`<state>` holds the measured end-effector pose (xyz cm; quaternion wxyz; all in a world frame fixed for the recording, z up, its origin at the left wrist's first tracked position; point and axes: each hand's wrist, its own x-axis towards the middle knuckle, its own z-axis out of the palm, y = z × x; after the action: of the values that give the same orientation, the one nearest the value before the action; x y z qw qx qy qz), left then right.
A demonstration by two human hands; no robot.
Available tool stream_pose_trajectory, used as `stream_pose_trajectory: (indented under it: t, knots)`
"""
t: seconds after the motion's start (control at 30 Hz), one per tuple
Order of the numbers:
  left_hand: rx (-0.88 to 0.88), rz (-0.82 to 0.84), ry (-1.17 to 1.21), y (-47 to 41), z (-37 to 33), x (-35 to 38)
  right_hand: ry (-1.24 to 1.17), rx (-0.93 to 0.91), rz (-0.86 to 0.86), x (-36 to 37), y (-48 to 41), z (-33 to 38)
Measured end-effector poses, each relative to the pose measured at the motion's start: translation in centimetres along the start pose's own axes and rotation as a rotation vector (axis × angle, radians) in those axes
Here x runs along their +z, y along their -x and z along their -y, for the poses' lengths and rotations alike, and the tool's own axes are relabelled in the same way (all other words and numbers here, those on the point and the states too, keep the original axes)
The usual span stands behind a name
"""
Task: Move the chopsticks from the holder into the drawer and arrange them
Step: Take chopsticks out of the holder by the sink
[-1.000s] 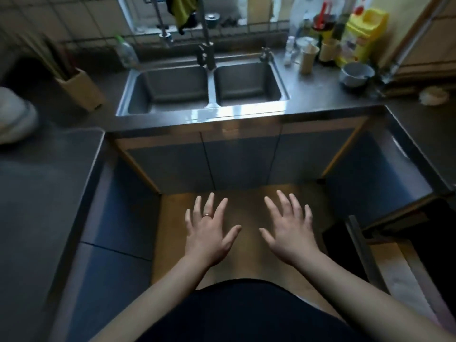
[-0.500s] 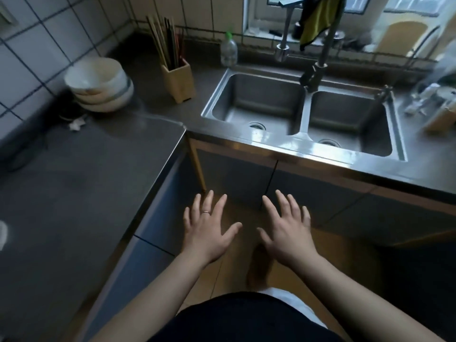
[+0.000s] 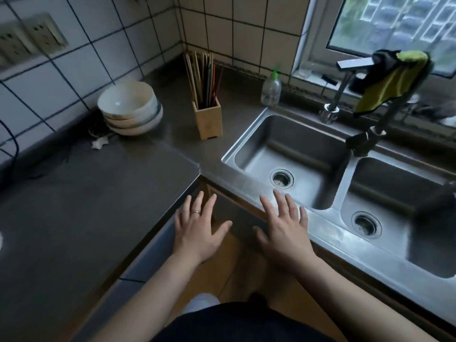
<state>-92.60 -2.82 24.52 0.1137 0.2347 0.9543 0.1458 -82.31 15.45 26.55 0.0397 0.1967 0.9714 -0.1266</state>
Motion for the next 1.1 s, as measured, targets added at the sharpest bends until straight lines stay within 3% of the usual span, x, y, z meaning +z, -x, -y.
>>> stream_pose_trajectory:
  t: [0.33,0.67,0.87,1.1]
  knots:
    - [-0.05,-0.095,0.084,-10.3,0.7,-2.5,-0.012,-0.061,-0.082,-2.4,-11.5,0.7]
    - [-0.041,-0.138,0.315,-24.2,4.2,-6.5,-0.015,-0.03,-0.102,-4.9,-24.0,3.9]
    - [-0.066,-0.162,0.574,-31.6,5.3,-9.5,-0.141,-0.018,-0.119,-6.2,-30.6,6.1]
    - [-0.172,-0.024,0.767,-38.4,5.1,-13.2,-0.479,0.07,-0.041,-7.7,-38.1,9.6]
